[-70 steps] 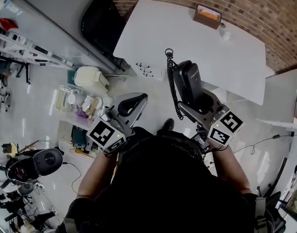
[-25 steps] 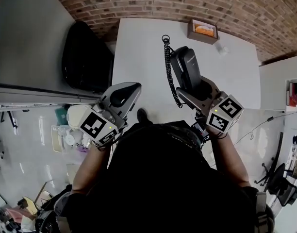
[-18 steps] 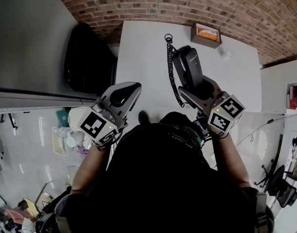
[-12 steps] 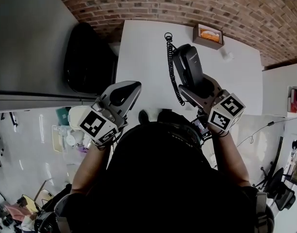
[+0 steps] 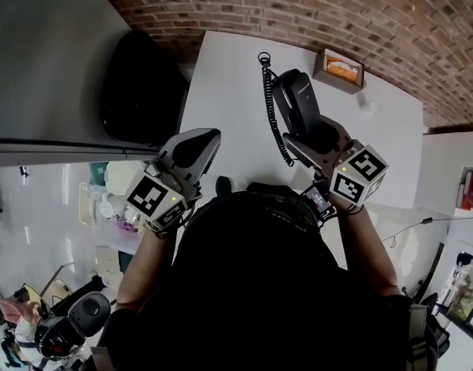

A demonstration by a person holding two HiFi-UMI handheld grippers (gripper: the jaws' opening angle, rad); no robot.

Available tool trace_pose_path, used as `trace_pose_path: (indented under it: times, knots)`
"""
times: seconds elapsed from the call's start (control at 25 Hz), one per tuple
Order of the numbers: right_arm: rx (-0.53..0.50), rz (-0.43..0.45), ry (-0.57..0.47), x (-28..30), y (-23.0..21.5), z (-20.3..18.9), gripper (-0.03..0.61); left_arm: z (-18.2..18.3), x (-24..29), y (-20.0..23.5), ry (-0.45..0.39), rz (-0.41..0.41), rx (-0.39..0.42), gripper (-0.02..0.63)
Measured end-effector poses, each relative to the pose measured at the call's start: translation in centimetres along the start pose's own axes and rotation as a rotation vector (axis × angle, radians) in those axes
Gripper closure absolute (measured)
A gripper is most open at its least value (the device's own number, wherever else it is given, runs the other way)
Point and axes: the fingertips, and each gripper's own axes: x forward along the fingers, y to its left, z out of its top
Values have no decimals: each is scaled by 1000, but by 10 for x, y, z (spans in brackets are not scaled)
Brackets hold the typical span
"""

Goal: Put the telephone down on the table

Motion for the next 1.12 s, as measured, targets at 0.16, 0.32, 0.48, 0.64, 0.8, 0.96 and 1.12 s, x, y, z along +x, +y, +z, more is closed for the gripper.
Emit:
trace_pose_path:
  times: [0.16,0.32,0.48,0.64,0.8,0.96,1.12]
  knots:
    - [2,43,28,-1,-26,-5,302,-3,14,4,-7,72,1,606]
    - [-2,92,62,1,-47,-11,302,-12,27,8,25,146,-6,606]
    - [-16,130,93,10,-63,-16,302,-24,30,23,20,230,-20,606]
    - [-6,149,135,22,-77,-29,302,-44,42,24,60,232,-42,606]
    - [20,150,180,38,-90,-43,302,-62,52,26,105,212,-87,606]
    - [21,134,215,53,-98,-56,302,-81,57,37,131,190,-111,606]
    - [50,119,246,68,-106,-69,302,-106,60,51,142,159,-95,606]
